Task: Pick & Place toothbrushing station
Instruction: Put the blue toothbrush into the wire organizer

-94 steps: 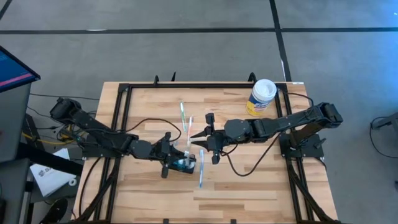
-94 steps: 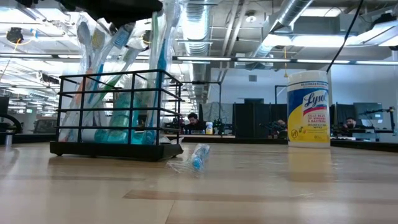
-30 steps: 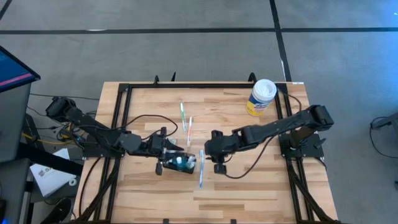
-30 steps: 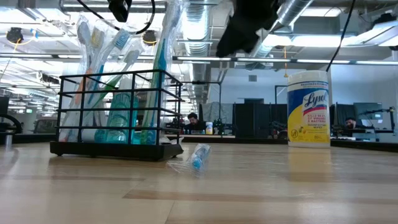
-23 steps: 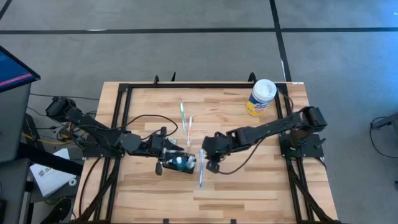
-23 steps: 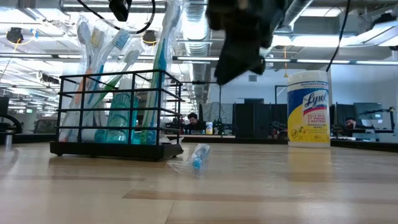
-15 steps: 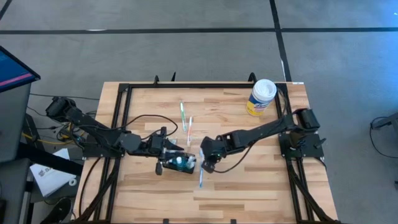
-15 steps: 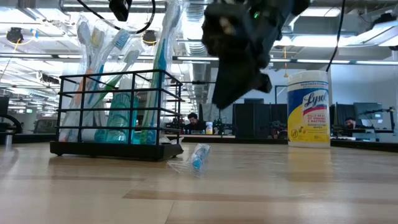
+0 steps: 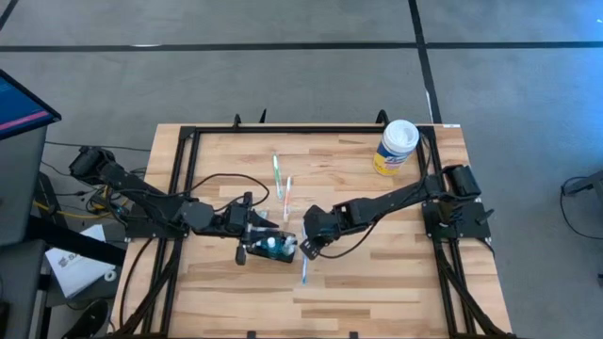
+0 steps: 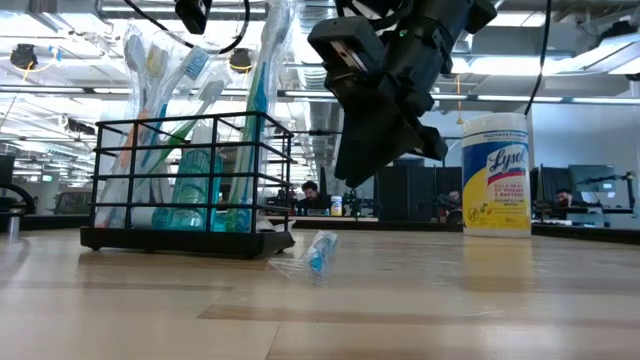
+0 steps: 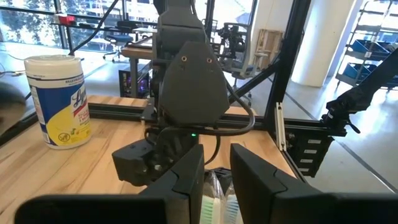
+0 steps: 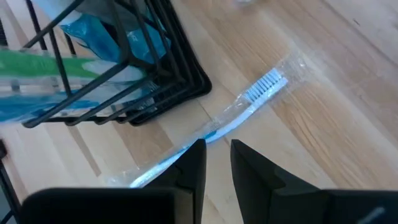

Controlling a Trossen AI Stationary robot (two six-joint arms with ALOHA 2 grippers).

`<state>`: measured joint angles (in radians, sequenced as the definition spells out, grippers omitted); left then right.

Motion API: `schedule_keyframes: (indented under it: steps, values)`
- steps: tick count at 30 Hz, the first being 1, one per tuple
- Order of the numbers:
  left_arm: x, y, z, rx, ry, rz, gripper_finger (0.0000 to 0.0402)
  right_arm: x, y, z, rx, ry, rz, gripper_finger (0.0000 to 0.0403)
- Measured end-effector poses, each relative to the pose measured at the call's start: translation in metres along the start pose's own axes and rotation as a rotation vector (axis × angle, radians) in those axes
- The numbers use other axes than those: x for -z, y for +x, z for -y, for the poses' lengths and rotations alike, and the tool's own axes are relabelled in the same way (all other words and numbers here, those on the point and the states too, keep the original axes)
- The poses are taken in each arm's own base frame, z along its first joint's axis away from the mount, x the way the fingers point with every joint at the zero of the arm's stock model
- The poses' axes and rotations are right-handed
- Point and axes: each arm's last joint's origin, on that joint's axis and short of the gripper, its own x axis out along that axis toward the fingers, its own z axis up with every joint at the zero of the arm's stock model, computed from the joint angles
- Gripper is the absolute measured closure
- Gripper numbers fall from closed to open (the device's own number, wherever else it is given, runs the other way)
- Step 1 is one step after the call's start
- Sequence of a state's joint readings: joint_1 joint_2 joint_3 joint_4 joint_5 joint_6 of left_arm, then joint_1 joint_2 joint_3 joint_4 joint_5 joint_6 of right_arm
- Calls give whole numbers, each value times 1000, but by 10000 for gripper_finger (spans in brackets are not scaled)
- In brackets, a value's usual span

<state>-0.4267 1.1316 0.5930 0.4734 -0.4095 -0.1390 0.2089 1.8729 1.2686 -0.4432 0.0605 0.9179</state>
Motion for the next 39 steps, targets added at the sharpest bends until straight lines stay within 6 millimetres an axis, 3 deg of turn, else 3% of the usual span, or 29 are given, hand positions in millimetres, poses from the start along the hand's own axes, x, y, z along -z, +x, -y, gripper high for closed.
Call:
schedule_keyframes:
  steps: [4,7,14,23,29,39]
  values:
    - [0,0,0,0,0,1,328,0,2,1,15,25,3,337]
    - [0,0,0,1,-1,0,328,4,14,4,42,33,-16,331]
    - [1,-3,7,30,2,-5,327,6,39,5,12,41,-54,285]
    - [-4,-10,13,64,-8,17,327,6,45,9,58,54,-14,243]
    - [-4,-10,13,65,-9,19,327,5,45,8,65,84,18,244]
    - [-4,-10,13,65,-9,19,327,9,54,8,74,135,8,281]
